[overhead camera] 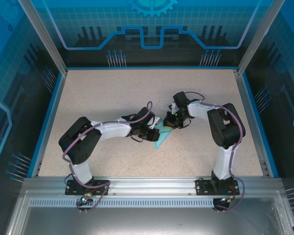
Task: Fold a paper plane with a square sheet of paper (pick it up from the middle)
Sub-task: Third fold the triangle at the center of the table.
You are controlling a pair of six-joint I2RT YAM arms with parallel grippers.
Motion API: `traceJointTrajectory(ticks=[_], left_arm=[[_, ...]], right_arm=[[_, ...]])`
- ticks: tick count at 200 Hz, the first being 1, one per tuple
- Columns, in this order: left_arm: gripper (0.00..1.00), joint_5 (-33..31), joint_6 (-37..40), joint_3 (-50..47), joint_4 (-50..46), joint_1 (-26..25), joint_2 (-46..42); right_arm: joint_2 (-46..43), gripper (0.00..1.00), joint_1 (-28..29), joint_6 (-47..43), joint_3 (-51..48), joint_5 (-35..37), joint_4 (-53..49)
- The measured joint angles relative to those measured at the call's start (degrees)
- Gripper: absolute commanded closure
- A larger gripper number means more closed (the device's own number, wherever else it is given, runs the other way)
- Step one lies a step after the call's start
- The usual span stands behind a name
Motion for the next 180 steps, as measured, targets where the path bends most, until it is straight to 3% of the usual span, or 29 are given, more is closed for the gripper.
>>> traceJointTrajectory(ticks=[180], left_arm=[[1.00, 0.00, 3.39, 2.67, -2.29, 1.42, 3.13]], right_arm=[[0.04, 0.86, 0.02, -0.17, 0.15, -0.26, -0.20]])
